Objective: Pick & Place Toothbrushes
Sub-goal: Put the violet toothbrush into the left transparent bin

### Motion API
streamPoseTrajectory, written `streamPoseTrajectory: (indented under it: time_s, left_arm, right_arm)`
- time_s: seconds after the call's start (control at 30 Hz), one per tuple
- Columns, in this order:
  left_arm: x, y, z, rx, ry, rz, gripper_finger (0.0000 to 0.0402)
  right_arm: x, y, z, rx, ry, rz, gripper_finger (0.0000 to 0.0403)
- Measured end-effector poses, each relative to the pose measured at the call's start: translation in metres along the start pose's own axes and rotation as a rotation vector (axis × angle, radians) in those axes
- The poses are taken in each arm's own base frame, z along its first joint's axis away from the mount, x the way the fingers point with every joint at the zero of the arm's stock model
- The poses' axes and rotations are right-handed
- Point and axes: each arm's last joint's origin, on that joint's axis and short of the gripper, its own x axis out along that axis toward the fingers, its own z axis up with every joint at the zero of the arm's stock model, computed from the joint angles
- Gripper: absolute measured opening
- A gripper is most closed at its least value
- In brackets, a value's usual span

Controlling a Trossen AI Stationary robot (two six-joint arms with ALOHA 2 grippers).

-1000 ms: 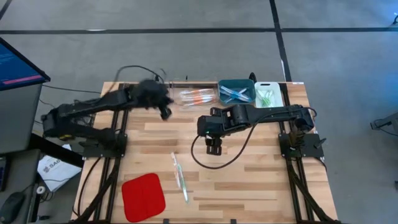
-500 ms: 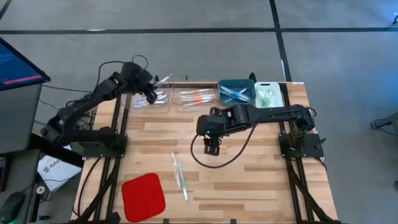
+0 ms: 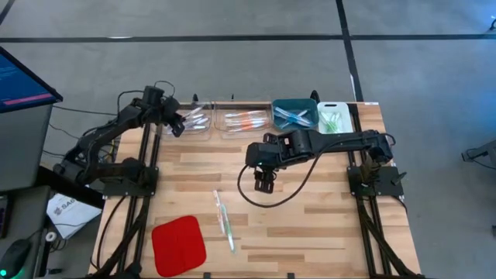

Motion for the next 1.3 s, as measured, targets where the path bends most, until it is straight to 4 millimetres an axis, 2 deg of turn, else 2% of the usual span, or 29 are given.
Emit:
streamPoseTrajectory:
  time_s: [0.27, 0.4, 0.67, 0.83, 1.03, 1.3]
  left_arm:
    - [0.031, 0.006, -0.015, -0.019, 0.084, -0.032, 0.0016]
    - [0.042, 0.006, -0.009, 0.011, 0.074, -0.007, 0.0016]
    - [0.045, 0.007, -0.006, 0.022, 0.081, 0.063, 0.0018]
    - [0.045, 0.007, -0.006, -0.068, 0.076, 0.069, 0.0024]
    - [0.047, -0.001, -0.003, -0.096, 0.088, 0.11, 0.0072]
    - [0.048, -0.015, 0.002, -0.08, 0.116, 0.205, 0.0166]
  right_arm:
    - [0.002, -0.007, 0.004, 0.054, -0.023, -0.003, 0.0228]
    - [0.002, -0.01, 0.007, 0.089, -0.043, -0.003, 0.0228]
    - [0.003, -0.012, 0.008, 0.093, -0.047, -0.004, 0.0228]
    - [0.003, -0.012, 0.008, 0.093, -0.047, -0.004, 0.0229]
    - [0.003, -0.012, 0.008, 0.088, -0.046, -0.004, 0.0229]
    - [0.002, -0.011, 0.005, 0.077, -0.024, -0.008, 0.0228]
